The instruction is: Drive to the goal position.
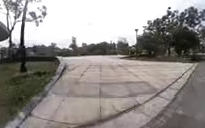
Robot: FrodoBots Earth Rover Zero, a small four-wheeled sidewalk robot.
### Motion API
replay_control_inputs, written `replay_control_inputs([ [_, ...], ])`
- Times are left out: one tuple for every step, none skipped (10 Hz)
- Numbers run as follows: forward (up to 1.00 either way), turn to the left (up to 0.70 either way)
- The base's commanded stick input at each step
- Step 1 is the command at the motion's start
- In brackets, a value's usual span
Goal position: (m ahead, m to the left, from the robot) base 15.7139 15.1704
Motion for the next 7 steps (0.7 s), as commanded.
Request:
replay_control_inputs([
  [0.85,0.0],
  [0.85,0.0],
  [0.85,0.29],
  [0.85,0.34],
  [0.85,0.3],
  [0.85,0.09],
  [0.85,0.0],
])
